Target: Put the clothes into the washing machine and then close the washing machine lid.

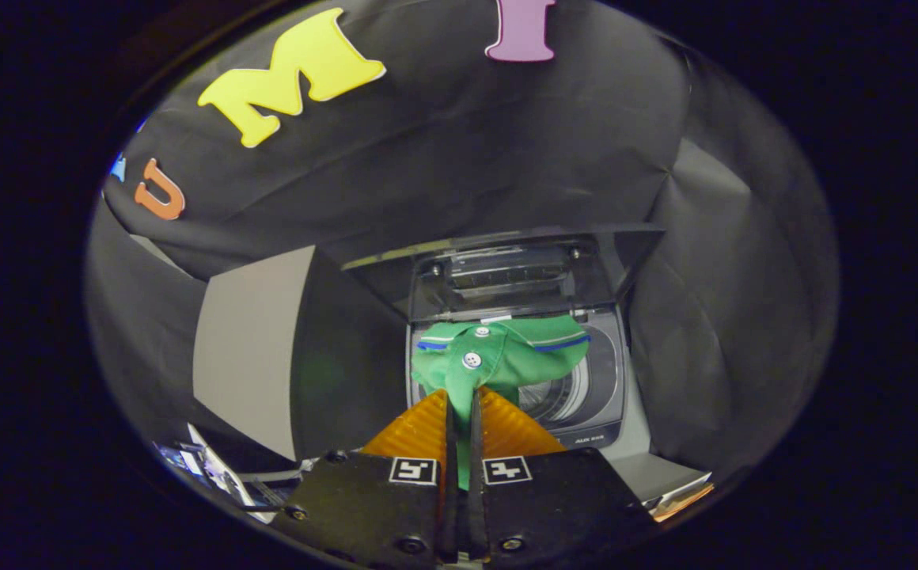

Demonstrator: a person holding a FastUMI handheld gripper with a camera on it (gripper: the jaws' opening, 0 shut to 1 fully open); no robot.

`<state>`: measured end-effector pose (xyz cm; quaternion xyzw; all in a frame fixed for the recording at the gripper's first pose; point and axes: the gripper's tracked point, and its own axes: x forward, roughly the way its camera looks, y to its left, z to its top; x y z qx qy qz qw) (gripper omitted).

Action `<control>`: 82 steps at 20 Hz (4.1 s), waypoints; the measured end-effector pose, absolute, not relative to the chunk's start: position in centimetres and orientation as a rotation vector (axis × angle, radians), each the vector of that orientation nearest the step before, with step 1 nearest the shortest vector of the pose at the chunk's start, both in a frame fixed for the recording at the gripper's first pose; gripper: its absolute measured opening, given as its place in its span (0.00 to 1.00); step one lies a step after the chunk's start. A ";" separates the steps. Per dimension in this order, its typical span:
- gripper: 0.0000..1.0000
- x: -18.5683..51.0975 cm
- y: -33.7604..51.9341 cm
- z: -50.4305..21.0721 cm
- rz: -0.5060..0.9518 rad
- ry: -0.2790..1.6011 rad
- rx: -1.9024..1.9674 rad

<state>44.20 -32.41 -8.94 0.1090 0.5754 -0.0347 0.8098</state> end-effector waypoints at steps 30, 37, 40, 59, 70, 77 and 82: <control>0.10 45.5 -35.8 -33.4 -0.113 1.250 0.266; 0.18 44.6 -34.8 -33.6 -0.074 1.272 0.301; 0.52 44.4 -35.0 -30.6 -0.042 1.233 0.254; 0.84 58.7 -32.6 0.6 0.179 0.494 0.032; 0.99 64.6 -31.7 -4.9 0.095 0.505 0.027; 0.98 64.0 -34.2 -10.5 -0.018 0.562 0.102; 0.98 63.3 -34.4 -12.1 -0.054 0.535 0.076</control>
